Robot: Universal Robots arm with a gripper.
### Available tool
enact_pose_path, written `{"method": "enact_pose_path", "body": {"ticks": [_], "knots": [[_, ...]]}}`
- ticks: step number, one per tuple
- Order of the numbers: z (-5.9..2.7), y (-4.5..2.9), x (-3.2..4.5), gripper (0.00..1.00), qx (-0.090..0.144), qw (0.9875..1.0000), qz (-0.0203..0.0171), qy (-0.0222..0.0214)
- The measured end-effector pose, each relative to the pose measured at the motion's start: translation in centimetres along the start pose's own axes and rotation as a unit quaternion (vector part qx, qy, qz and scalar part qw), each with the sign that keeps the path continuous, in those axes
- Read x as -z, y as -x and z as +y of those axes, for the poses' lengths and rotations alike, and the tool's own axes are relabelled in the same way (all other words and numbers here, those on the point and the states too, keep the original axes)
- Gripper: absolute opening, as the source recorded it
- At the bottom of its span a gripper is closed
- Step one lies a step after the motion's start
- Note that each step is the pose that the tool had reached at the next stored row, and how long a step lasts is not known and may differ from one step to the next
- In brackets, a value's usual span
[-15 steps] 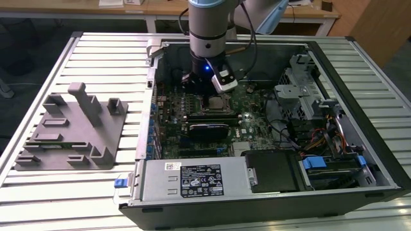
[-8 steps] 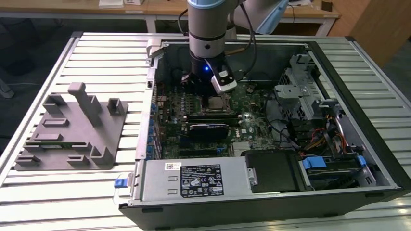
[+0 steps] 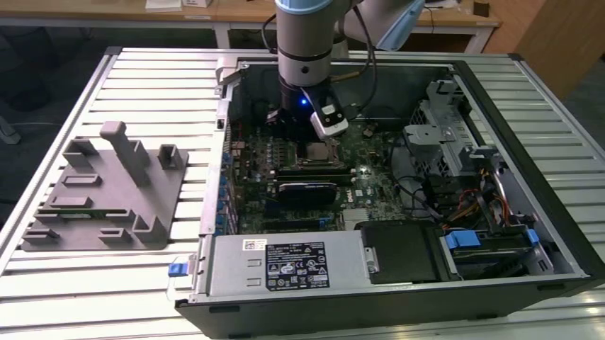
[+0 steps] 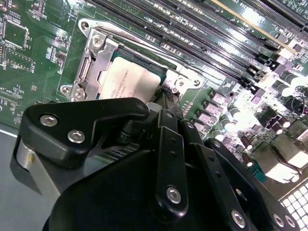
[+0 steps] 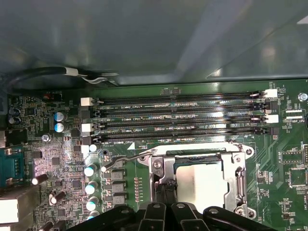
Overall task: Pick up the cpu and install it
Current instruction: 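Close the cpu cover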
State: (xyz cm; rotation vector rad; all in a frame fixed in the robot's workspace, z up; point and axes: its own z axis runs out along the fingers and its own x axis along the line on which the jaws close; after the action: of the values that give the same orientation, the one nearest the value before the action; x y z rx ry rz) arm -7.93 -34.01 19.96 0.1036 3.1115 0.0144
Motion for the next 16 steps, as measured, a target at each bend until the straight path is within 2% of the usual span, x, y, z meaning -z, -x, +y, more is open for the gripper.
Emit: {"method": "enact_pose_path", "body": {"ticks": [16], "knots": [[-0.01, -0.17, -0.04, 0.11, 0.000, 1.0000, 0.0000, 0.0000]]}}
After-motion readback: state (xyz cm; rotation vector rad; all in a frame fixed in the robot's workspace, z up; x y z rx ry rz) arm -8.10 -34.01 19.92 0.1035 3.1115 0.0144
